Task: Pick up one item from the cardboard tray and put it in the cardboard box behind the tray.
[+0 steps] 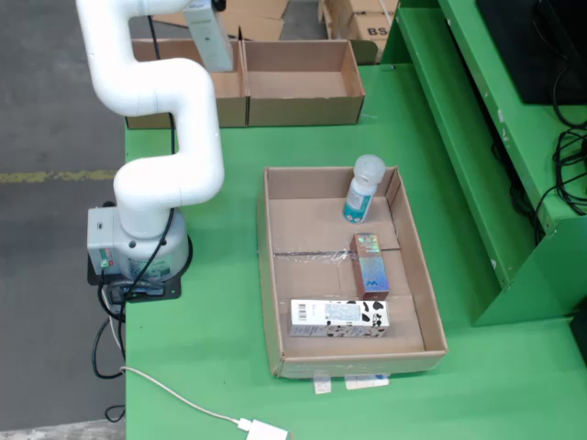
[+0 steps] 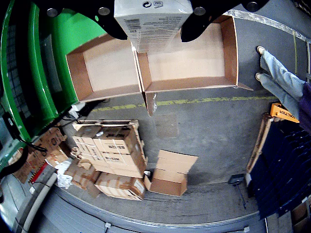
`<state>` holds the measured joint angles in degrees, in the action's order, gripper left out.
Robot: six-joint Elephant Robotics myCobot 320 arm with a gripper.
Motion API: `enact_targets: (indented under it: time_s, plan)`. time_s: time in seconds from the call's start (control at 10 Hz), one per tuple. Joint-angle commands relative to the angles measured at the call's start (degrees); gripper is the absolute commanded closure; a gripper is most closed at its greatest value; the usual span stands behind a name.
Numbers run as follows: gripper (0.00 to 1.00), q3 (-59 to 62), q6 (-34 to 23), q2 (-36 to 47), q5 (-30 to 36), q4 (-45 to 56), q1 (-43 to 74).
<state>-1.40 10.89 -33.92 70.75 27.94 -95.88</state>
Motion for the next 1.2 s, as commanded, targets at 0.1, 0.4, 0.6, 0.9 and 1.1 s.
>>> enact_targets:
  time_s: [0.1, 0.4, 0.6, 0.9, 1.1]
  plan:
    - [1.00, 1.40, -3.11, -1.00, 1.48, -11.64, 3.72]
    - [1.00, 1.40, -0.67, -1.08, 2.14, -8.57, 2.06]
    - [1.00, 1.40, 5.18, -1.59, 2.23, -4.96, -2.98]
    - [1.00, 1.40, 6.62, -3.27, 2.61, -4.94, -4.47]
    - [1.00, 1.40, 6.98, -4.26, 3.43, -2.58, -4.32]
